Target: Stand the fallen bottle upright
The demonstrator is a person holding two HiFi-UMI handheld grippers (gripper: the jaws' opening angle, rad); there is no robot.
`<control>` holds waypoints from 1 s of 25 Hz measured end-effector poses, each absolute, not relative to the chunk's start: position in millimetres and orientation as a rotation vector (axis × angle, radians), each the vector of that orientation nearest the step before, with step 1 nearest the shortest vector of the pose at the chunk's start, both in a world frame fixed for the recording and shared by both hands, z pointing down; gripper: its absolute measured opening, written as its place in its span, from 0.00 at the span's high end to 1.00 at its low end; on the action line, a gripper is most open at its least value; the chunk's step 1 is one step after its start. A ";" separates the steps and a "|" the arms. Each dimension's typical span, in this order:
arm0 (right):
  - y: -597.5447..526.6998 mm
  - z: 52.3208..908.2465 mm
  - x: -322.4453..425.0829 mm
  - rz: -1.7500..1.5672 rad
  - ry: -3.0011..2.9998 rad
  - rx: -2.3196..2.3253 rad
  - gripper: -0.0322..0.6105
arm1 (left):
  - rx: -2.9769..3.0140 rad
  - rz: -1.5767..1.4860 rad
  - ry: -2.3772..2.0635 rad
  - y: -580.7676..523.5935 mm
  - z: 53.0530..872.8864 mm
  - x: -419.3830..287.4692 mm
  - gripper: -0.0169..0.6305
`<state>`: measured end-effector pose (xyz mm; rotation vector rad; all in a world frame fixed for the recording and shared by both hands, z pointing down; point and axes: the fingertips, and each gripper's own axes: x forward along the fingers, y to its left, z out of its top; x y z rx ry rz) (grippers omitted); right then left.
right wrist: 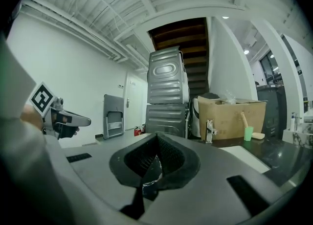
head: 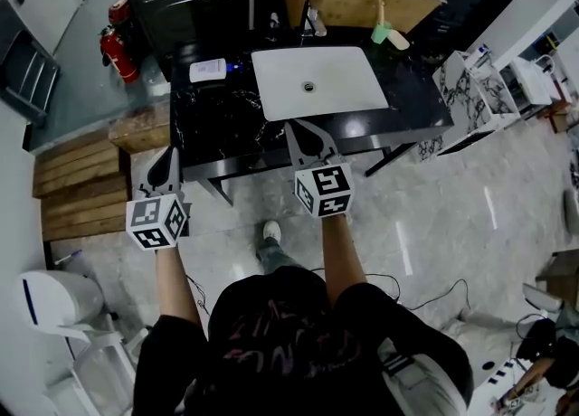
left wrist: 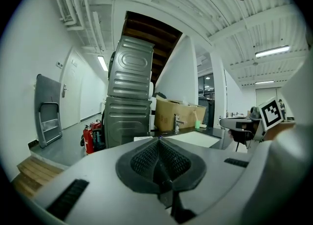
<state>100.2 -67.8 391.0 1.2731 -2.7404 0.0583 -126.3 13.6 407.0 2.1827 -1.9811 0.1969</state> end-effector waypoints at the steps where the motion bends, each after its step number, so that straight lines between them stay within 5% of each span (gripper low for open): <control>1: -80.9 392.7 96.8 0.064 -2.739 1.266 0.93 | 2.172 0.198 -1.983 1.9 408.8 -130.1 0.95; 25: -251.0 424.8 40.3 0.204 -2.741 1.172 0.93 | 2.188 0.381 -1.923 -173.6 424.9 -168.5 0.95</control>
